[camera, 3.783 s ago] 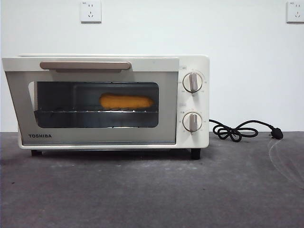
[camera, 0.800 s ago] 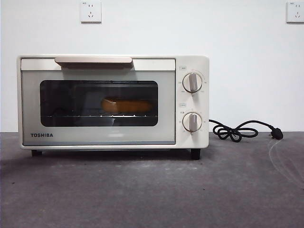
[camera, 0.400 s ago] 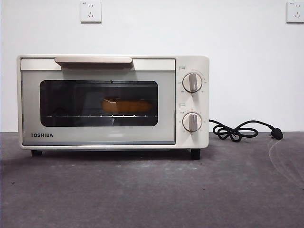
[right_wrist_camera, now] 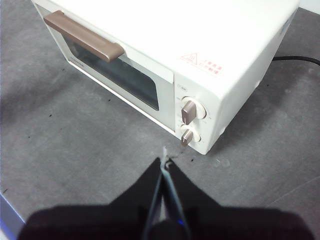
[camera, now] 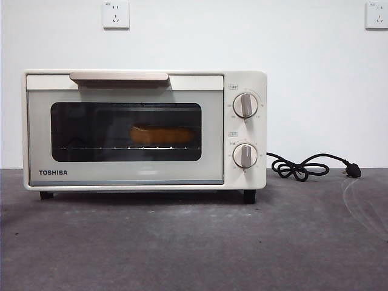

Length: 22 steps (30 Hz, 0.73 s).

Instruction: Take the corn from the table,put the corn in the oven

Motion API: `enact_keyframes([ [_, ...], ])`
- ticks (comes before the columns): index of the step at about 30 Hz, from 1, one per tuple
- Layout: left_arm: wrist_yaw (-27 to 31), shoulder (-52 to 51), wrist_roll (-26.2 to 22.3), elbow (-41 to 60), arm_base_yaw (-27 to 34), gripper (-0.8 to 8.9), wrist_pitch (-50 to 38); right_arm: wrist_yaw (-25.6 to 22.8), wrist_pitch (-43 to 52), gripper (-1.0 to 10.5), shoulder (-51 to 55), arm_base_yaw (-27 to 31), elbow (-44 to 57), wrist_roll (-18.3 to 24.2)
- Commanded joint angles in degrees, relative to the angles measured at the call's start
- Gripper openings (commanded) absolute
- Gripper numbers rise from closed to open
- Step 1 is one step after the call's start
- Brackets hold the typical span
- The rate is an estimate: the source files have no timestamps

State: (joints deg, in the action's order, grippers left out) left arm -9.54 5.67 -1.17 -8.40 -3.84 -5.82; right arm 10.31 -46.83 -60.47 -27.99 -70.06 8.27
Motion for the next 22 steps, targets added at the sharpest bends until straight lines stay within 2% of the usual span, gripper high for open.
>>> enact_keyframes([
  [1,0.13,-4.04,-2.08,5.14,0.59,-0.04,2.29,-0.13,0.35,-0.2,-0.15,0.04,-0.09,-0.57],
  [3,0.13,-5.25,-2.14,7.98,0.92,-0.04,4.59,-0.11,0.37,-0.2,-0.15,0.04,-0.09,-0.57],
  [7,0.17,-5.31,-2.14,7.78,1.14,-0.04,15.76,-0.28,0.33,-0.2,-0.15,0.04,-0.09,-0.57],
  [22,1.01,-5.25,-2.75,7.76,1.16,-0.04,14.34,-1.36,0.31,-0.2,-0.15,0.04,-0.09,-0.57],
])
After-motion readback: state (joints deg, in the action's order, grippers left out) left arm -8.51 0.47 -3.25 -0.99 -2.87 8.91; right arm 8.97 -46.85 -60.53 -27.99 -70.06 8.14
